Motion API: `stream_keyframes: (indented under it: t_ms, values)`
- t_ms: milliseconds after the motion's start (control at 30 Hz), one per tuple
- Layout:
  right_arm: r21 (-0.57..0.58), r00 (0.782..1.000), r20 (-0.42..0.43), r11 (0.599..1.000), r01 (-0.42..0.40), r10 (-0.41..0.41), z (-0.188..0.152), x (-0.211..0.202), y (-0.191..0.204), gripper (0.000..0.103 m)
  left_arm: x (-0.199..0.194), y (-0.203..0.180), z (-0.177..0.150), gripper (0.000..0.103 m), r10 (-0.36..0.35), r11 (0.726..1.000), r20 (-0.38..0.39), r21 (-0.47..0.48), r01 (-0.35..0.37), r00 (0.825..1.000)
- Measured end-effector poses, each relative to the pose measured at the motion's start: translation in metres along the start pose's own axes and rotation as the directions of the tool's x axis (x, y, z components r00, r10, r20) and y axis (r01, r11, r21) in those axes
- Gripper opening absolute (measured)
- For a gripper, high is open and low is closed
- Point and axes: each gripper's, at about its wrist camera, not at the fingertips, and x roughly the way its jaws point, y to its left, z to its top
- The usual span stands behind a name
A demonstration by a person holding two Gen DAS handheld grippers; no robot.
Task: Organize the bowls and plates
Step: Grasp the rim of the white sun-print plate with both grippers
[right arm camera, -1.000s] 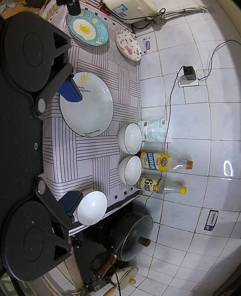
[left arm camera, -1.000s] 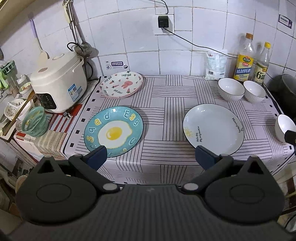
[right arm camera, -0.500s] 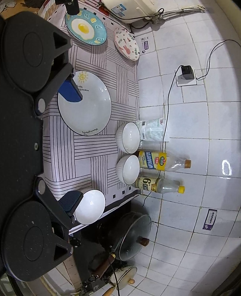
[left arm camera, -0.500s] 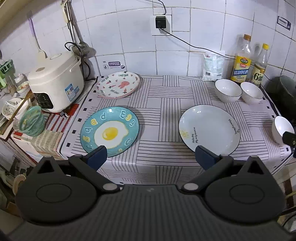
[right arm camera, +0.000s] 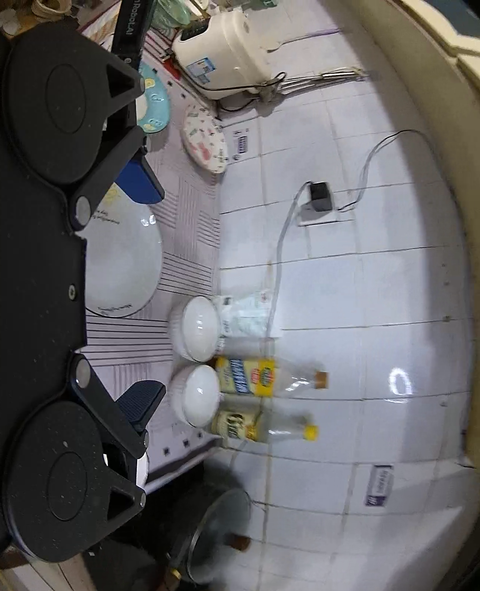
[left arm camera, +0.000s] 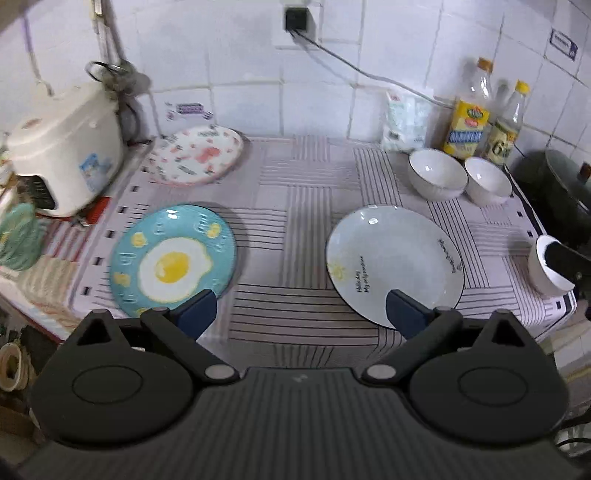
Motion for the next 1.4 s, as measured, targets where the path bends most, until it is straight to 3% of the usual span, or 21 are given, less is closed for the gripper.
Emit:
stream_keyframes:
  t_ms: [300,400,500,600,800,867,967,1067,1167,1267,1400]
  values:
    - [0.086,0.984,-0.135,0.991,-0.102,0.113,-0.034,0.074,-0.023,0.091,0.079,-0.008,0.0,0.089,-0.088,0.996,-0.048,-0.003,0.088,0.995]
    - [0.132,0.973,-0.188,0.985,-0.113,0.137,-0.047,0.1,-0.029,0.086,0.096,-0.01,-0.001,0.072,-0.119,0.993,-0.051,-0.003,0.119,0.992]
    - [0.195,0.959,-0.229,0.973,-0.121,0.165,-0.06,0.121,-0.034,0.077,0.113,-0.012,-0.002,0.07,-0.134,0.991,-0.059,0.007,0.135,0.989]
    - [0.276,0.942,-0.261,0.951,-0.138,0.212,-0.073,0.139,-0.04,0.063,0.134,-0.013,-0.003,0.067,-0.139,0.99,-0.095,0.012,0.14,0.986]
    - [0.323,0.917,-0.323,0.938,-0.127,0.235,-0.085,0.171,-0.048,0.039,0.171,-0.006,0.002,0.064,-0.142,0.99,-0.194,-0.036,0.137,0.971]
    - [0.338,0.907,-0.336,0.931,-0.134,0.252,-0.086,0.178,-0.053,0.018,0.179,-0.005,0.005,0.064,-0.117,0.993,-0.205,-0.038,0.111,0.972]
    - [0.363,0.891,-0.348,0.918,-0.157,0.29,-0.084,0.189,-0.058,0.016,0.189,-0.004,0.007,0.061,-0.132,0.991,-0.221,-0.038,0.127,0.966]
    - [0.383,0.878,-0.359,0.908,-0.172,0.318,-0.084,0.194,-0.064,0.016,0.197,-0.004,0.008,0.045,-0.152,0.988,-0.243,-0.055,0.143,0.958]
    - [0.382,0.868,-0.36,0.903,-0.198,0.343,-0.084,0.196,-0.068,0.016,0.198,-0.009,0.012,0.021,-0.204,0.979,-0.257,-0.044,0.2,0.945]
    - [0.397,0.857,-0.353,0.89,-0.226,0.375,-0.085,0.2,-0.074,0.016,0.199,-0.015,0.015,0.022,-0.199,0.976,-0.274,0.028,0.214,0.941]
    - [0.393,0.837,-0.352,0.878,-0.274,0.419,-0.085,0.205,-0.08,0.016,0.207,-0.002,0.017,0.023,-0.262,0.965,-0.302,-0.082,0.249,0.917]
